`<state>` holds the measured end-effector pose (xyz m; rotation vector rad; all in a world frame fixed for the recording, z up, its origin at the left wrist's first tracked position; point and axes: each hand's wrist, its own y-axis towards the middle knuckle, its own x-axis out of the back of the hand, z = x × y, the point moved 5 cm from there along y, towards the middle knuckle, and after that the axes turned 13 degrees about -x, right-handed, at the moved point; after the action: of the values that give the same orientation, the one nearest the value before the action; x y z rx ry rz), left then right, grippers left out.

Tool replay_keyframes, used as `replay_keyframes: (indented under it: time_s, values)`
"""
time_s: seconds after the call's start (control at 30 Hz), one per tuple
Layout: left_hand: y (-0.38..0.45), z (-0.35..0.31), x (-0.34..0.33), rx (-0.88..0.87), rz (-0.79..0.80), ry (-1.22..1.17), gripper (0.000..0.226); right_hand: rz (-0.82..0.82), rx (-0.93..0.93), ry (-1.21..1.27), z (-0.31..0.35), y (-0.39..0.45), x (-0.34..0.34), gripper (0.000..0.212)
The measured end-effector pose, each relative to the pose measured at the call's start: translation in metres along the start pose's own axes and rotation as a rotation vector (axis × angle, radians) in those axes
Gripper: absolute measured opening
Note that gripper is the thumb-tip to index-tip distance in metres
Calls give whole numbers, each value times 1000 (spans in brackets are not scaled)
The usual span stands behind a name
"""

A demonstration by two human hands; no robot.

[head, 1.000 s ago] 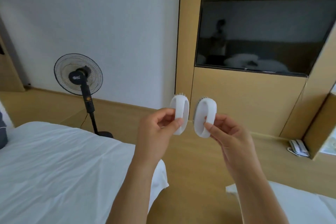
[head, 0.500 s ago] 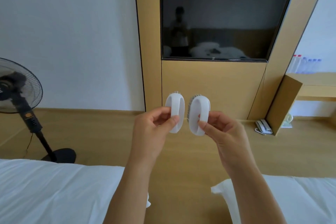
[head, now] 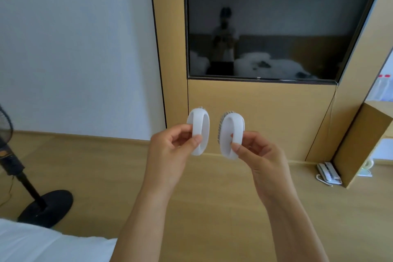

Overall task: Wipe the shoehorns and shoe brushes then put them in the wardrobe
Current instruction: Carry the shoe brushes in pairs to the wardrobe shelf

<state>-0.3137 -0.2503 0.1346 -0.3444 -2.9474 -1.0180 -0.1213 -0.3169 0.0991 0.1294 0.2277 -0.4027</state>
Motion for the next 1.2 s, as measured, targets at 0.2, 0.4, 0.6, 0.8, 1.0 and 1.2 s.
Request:
replay_keyframes:
  time_s: [0.2,0.4,0.6,0.8,1.0,1.2]
  values:
    - [61,44,-16,9,-77,16,17,50,-21,-14,-6,93,2,17]
    - [120,105,-12,34,-106,57,14,106,-41,-16,-28,183,-24,18]
    - [202,176,12,19,-155,62,12,159,-19,-48,-43,288,-70,18]
    - [318,239,49,25,-173,82,14,162,-2,-73,-46,408,-128,18]
    - [393,293,86,33,-179,132,14,205,-6,-46,-63,500,-188,18]
    - [446,350,135,44,-249,197,13,321,-54,11,-99,585,-257,18]
